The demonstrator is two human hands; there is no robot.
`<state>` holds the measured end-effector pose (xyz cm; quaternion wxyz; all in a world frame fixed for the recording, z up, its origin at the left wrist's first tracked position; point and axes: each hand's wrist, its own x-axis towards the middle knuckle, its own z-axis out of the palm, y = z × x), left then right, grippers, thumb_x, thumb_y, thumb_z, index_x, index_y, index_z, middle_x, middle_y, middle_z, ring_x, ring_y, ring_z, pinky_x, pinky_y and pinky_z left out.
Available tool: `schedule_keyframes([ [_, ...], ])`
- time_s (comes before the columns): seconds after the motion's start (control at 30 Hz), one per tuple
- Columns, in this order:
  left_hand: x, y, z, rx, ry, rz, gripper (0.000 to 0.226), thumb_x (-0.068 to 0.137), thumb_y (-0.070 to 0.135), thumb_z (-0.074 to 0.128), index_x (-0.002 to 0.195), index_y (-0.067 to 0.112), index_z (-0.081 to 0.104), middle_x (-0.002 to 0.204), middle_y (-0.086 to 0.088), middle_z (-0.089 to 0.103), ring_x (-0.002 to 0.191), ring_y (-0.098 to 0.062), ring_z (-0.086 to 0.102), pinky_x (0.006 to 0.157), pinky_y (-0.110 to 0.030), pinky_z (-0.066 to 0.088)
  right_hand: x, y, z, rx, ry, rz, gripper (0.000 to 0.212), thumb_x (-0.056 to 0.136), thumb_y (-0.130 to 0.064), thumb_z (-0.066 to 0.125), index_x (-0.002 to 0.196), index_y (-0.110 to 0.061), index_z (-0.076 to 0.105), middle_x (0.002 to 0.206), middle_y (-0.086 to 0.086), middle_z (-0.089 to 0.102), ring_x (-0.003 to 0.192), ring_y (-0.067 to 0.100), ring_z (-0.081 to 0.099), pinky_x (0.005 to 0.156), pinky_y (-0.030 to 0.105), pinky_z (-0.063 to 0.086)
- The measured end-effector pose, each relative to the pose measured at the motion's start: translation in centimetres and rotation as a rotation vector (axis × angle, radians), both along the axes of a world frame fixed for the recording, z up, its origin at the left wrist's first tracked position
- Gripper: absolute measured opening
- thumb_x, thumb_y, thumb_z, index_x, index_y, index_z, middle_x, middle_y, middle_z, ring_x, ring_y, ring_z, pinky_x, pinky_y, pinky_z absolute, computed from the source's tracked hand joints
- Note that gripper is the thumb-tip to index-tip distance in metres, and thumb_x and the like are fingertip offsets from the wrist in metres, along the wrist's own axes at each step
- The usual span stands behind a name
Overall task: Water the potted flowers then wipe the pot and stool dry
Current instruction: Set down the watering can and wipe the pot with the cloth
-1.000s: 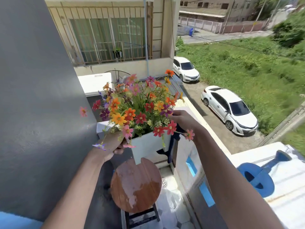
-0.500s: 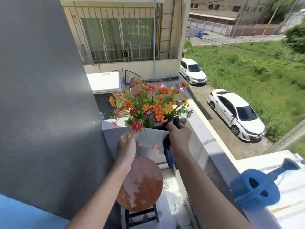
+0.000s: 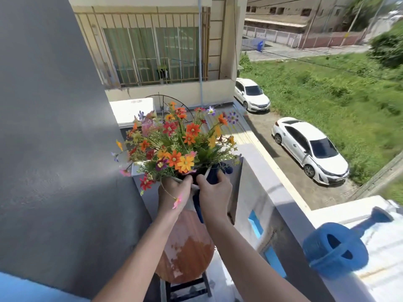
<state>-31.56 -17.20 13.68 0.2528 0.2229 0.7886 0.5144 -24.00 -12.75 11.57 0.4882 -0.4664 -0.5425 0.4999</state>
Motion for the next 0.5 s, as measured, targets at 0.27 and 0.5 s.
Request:
schedule_keyframes([
  [0.27,-1.3,-0.1,1.4,0.103,-0.140,-0.014,0.026,0.079,0.012,0.057,0.057,-0.001,0.060,0.043,-0.008,0.058,0.042,-0.026,0.059,0.039,-0.027,0.044,0.4,4.5,1.1,-0.050,0.109,-0.001,0.022,0.084,-0.019,0.048,0.063,-0.027,0.047,0.079,0.003,0.041,0.070,0.019,0.040,0.069,0.039,0.033],
  [0.5,-1.0,-0.1,1.3,0.194,-0.301,0.010,0.018,0.085,0.004,0.052,0.068,-0.002,0.057,0.048,-0.011,0.047,0.051,-0.027,0.060,0.042,-0.026,0.054,0.6,7.2,1.9,0.026,0.013,-0.006,0.010,0.087,-0.014,0.049,0.082,-0.011,0.057,0.089,0.008,0.054,0.077,0.019,0.048,0.072,0.035,0.037],
])
